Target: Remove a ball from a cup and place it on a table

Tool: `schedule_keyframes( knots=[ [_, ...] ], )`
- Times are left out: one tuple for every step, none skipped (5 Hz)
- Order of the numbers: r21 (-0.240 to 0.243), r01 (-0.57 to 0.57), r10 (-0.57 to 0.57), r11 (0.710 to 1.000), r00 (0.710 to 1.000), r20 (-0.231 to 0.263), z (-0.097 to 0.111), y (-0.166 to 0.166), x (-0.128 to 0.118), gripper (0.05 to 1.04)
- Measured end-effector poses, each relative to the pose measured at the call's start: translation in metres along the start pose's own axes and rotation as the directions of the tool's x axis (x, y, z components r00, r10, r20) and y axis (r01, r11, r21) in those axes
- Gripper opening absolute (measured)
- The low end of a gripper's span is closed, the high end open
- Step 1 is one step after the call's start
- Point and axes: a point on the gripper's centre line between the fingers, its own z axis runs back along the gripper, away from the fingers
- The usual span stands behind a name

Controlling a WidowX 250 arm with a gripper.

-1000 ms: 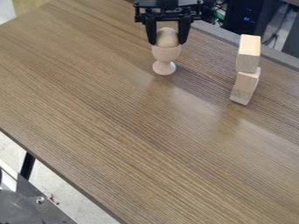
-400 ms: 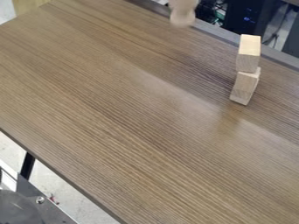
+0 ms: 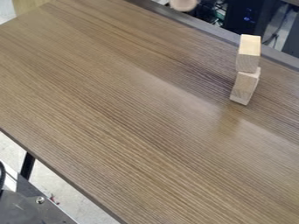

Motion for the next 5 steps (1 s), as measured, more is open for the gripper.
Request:
schedule_keyframes(
  knots=[
    [-0.254, 0.012, -0.027, 0.967, 0.998, -0.054, -0.03, -0.01, -0.021, 0.733],
    [-0.125, -0.103, 0.094, 0.987, 0.993, -0.079, -0.021, 0.018, -0.012, 0.733],
    [-0.194, -0.103, 0.083, 0.976, 0.991, -0.107, -0.027, 0.012, -0.017, 0.733],
    [-0.103, -0.105, 0.099, 0.989, 0.993, -0.066, -0.02, 0.022, -0.013, 0.733],
    [-0.098, -0.106, 0.101, 0.99, 0.993, -0.057, -0.016, 0.023, -0.012, 0.733]
  ],
)
